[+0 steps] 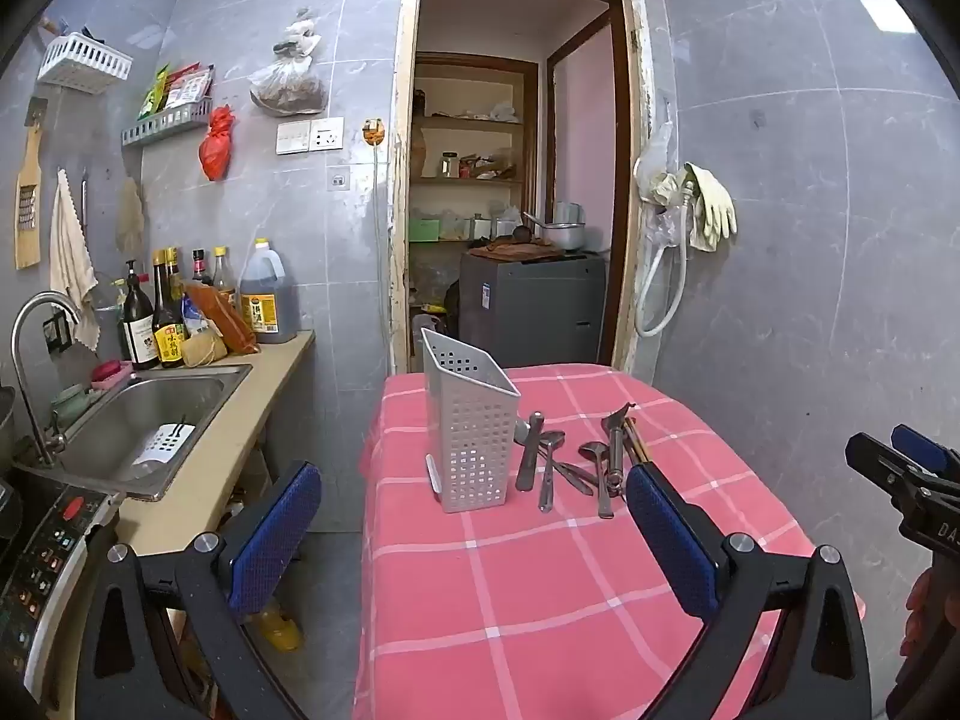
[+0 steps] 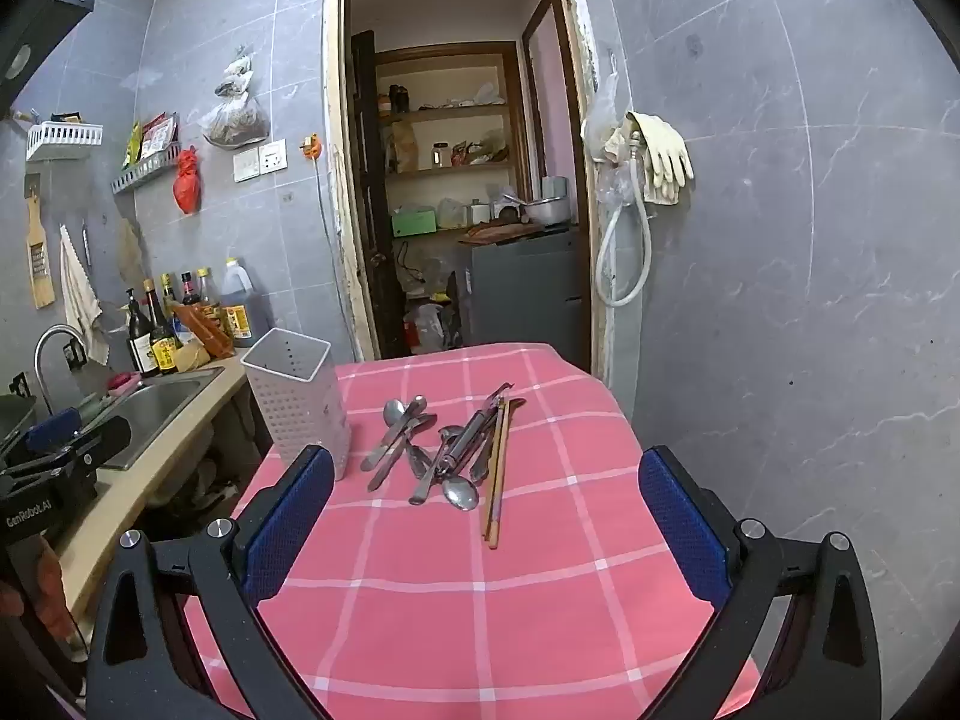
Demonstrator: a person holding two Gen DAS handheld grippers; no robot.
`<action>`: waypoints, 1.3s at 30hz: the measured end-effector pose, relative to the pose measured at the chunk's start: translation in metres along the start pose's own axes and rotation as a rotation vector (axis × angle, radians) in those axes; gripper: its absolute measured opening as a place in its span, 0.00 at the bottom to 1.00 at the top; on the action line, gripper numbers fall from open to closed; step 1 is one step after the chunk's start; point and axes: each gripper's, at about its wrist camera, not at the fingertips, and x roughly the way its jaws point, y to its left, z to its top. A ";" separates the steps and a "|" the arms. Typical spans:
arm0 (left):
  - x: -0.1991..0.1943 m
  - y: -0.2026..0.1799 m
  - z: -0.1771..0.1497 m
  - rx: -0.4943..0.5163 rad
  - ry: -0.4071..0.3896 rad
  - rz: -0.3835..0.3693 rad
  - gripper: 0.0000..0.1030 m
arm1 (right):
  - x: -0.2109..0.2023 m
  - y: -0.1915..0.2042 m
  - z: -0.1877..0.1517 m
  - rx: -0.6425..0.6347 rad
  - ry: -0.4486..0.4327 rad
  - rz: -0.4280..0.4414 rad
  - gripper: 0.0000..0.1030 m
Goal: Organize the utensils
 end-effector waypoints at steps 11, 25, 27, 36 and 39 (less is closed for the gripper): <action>-0.001 0.001 0.001 0.003 0.006 0.002 0.99 | 0.003 -0.001 -0.001 0.003 -0.003 0.003 0.97; 0.001 -0.007 -0.003 0.003 0.015 0.006 0.99 | 0.006 0.002 -0.003 0.005 0.008 0.002 0.97; 0.000 -0.008 -0.003 0.001 0.014 0.007 0.99 | 0.005 0.003 -0.005 0.004 0.007 0.001 0.97; 0.003 0.003 -0.004 0.006 0.015 0.003 0.99 | 0.005 -0.002 -0.002 0.009 0.014 0.006 0.97; 0.002 0.003 -0.005 0.006 0.013 0.002 0.99 | 0.005 -0.002 -0.004 0.010 0.014 0.006 0.97</action>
